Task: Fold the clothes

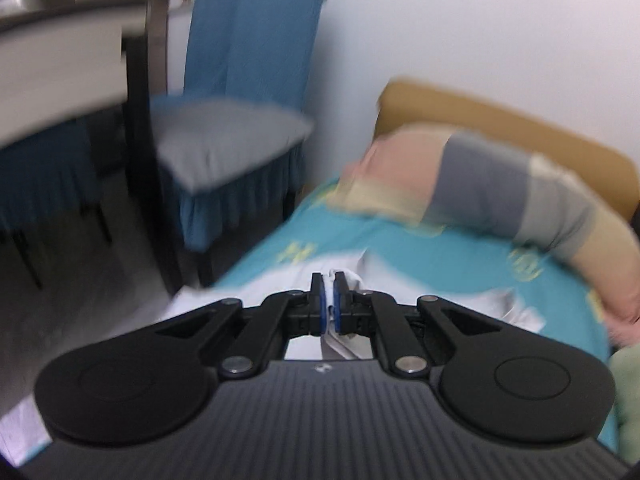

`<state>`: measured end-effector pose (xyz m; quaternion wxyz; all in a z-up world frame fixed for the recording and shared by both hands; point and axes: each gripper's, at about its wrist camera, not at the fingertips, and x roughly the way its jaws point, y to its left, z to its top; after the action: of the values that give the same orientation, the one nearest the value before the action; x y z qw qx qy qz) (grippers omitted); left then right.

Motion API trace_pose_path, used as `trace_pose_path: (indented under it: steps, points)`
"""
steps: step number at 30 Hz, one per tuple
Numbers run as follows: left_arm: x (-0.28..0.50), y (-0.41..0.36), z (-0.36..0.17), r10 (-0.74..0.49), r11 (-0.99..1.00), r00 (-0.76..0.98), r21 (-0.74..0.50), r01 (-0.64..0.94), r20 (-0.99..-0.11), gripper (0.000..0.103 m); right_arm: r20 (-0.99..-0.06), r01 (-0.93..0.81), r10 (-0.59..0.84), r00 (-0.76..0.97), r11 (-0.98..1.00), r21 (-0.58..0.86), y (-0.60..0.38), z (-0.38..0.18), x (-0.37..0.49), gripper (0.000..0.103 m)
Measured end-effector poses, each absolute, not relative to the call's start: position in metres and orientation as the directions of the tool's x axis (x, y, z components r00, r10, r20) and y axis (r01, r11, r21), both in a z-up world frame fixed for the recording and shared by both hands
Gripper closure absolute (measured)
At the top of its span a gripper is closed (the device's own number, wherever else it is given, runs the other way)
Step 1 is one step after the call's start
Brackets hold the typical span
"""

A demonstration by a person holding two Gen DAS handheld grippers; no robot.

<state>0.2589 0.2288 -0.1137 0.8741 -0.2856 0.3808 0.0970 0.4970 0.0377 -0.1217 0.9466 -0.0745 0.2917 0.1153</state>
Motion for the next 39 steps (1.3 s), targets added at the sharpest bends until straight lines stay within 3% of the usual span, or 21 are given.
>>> trace_pose_path:
  steps: [2,4,5,6,11,19,26,29,31,39]
  points:
    - [0.262,0.229,-0.117,-0.063,0.814,0.686,-0.435,-0.385,-0.725,0.019,-0.601,-0.275,0.202,0.773,0.961,-0.030,0.039,-0.139,0.503,0.091]
    - [0.266,0.227,-0.120,-0.082,0.817,0.683,-0.442,-0.371,-0.725,0.019,-0.639,-0.293,0.237,0.732,0.956,0.019,0.032,-0.148,0.503,0.058]
    - [0.267,0.223,-0.121,-0.088,0.824,0.683,-0.438,-0.359,-0.725,0.019,-0.646,-0.294,0.250,0.721,0.955,0.041,0.027,-0.147,0.501,0.030]
    - [0.269,0.218,-0.122,-0.095,0.832,0.682,-0.435,-0.346,-0.725,0.019,-0.636,-0.301,0.266,0.724,0.952,0.056,0.024,-0.146,0.493,0.023]
    - [0.270,0.206,-0.120,-0.137,0.854,0.682,-0.435,-0.286,-0.718,0.019,-0.586,-0.316,0.308,0.749,0.944,0.092,-0.013,-0.122,0.440,0.023]
    - [0.250,0.174,-0.114,-0.251,0.876,0.663,-0.457,-0.155,-0.705,0.019,-0.512,-0.090,0.192,0.837,0.972,0.217,-0.143,-0.076,0.261,0.023]
    - [0.209,0.124,-0.114,-0.437,0.845,0.566,-0.535,-0.009,-0.699,0.020,-0.442,0.025,0.149,0.884,0.931,0.363,-0.216,-0.092,0.144,0.023]
    - [0.193,0.095,-0.116,-0.487,0.840,0.523,-0.539,0.062,-0.699,0.021,-0.438,0.043,0.144,0.887,0.920,0.390,-0.233,-0.097,0.137,0.022]
    - [0.182,0.076,-0.117,-0.518,0.834,0.493,-0.542,0.108,-0.699,0.023,-0.415,0.041,0.132,0.900,0.923,0.384,-0.243,-0.095,0.138,0.022]
    - [0.139,-0.037,-0.147,-0.703,0.706,0.310,-0.579,0.407,-0.640,0.050,-0.359,0.046,0.140,0.923,0.886,0.462,-0.286,-0.104,0.135,0.023]
